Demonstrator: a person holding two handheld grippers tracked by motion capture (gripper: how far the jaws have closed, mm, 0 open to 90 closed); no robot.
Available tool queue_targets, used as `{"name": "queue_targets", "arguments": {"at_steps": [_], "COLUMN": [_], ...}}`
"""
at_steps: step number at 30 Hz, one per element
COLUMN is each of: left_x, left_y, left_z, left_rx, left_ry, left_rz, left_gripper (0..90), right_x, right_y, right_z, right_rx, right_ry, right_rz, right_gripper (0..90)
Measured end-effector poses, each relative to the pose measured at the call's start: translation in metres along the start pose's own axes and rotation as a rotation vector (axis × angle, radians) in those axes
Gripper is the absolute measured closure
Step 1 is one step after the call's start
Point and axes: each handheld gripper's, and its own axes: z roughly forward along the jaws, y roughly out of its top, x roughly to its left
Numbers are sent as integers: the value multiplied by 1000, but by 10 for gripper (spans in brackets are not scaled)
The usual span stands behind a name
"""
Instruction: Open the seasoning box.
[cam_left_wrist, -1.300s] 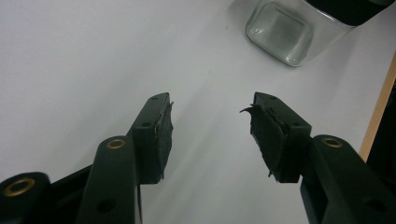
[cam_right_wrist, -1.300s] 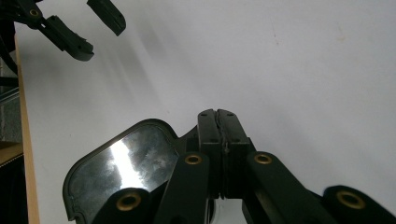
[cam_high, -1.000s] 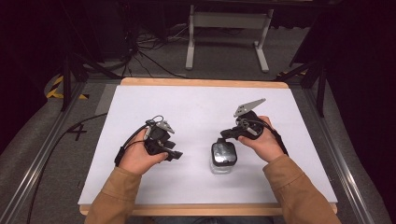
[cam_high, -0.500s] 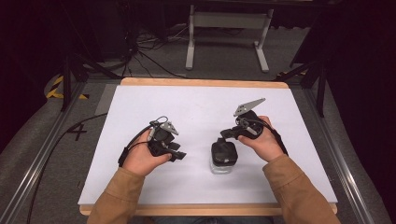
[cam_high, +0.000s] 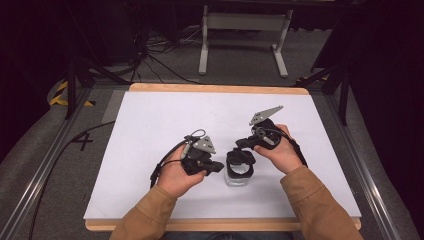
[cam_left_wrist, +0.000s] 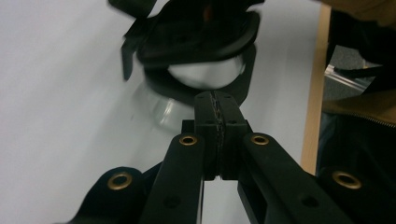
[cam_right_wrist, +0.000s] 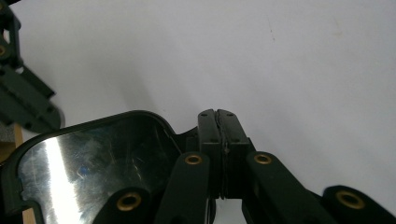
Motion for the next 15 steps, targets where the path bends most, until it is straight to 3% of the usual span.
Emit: {"name": "queue_targets", "arguments": {"at_steps": [4,10,15], "left_x": [-4,-3,-1], "left_y": [6,8,10], "left_z": [8,8,7], "left_rx": [-14,-52,-80], "left_ry": [-3,-1,-5], "left_rz": [14,4,2], "left_gripper": [896,891,878], "right_x": [0,0,3], "right_y": [-1,-3,-10], "right_z": [0,-1,-18], "right_rx": [-3,-20,-97], "right_ry": [-3,-12,-32], "right_rz": [1,13,17], "right_gripper": [900,899,898]}}
